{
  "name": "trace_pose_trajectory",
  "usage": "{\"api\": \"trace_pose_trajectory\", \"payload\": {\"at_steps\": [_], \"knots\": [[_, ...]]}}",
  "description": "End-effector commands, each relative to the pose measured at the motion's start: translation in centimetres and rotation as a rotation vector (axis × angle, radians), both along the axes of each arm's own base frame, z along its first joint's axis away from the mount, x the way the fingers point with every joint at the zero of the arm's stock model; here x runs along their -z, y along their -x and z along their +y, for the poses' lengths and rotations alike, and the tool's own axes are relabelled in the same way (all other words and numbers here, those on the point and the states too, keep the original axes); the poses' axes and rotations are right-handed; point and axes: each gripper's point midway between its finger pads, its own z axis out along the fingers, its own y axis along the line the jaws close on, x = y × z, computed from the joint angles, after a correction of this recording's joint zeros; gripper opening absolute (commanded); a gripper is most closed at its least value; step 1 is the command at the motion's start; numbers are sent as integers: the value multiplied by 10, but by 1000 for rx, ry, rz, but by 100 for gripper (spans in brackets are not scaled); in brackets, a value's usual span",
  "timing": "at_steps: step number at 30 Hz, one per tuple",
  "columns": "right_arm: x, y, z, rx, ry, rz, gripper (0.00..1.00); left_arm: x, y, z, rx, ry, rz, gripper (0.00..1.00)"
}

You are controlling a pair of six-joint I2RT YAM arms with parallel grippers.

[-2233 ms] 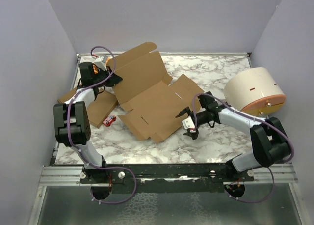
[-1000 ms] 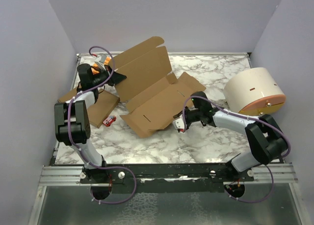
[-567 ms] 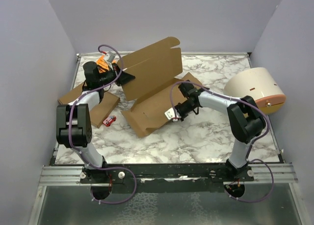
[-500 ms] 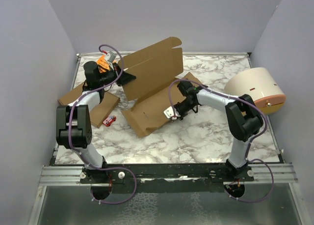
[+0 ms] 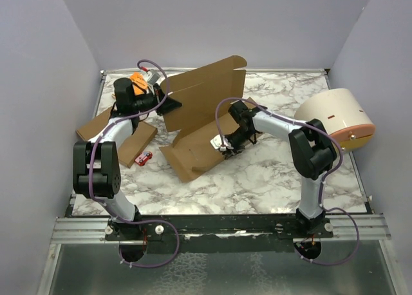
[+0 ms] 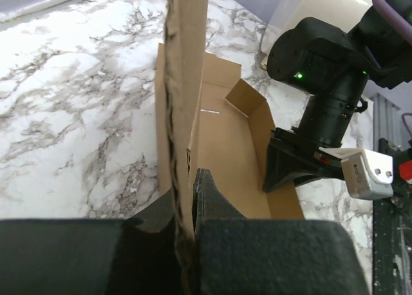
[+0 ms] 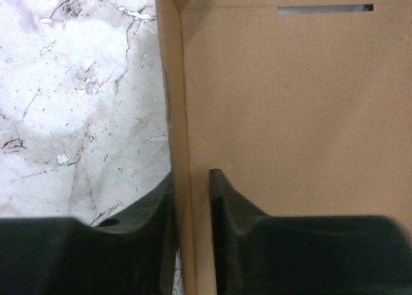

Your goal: Fold the paper box

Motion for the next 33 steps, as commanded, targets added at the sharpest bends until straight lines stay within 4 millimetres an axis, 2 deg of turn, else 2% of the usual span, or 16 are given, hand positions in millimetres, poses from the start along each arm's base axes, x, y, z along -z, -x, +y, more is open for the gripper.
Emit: {"api": "trace_pose_trajectory", "payload": {"at_steps": [1, 3, 11, 16, 19, 20, 22, 30, 33], "knots": [[-4, -10, 1, 81, 6, -40, 31, 7, 12, -4, 33, -49, 60, 0], [-9, -8, -4, 92, 7, -58, 42, 10, 6, -1, 6, -70, 50, 0], [-45, 14, -29, 123, -88, -38, 66, 17, -1, 6, -31, -101, 27, 0], [-65, 28, -40, 143, -152, 7, 72, 19, -1, 7, -35, -110, 17, 0], [-83, 20, -48, 240, -212, 74, 73, 19, 0, 8, -39, -113, 12, 0], [-91, 16, -52, 260, -243, 89, 78, 19, 0, 7, -38, -112, 11, 0], [-101, 12, -61, 300, -279, 130, 80, 19, 1, 7, -39, -111, 12, 0], [-90, 41, -77, 270, -232, 185, 92, 16, 0, 7, -53, -96, 15, 0], [-95, 46, -81, 258, -211, 189, 93, 16, -1, 8, -63, -96, 14, 0]]}}
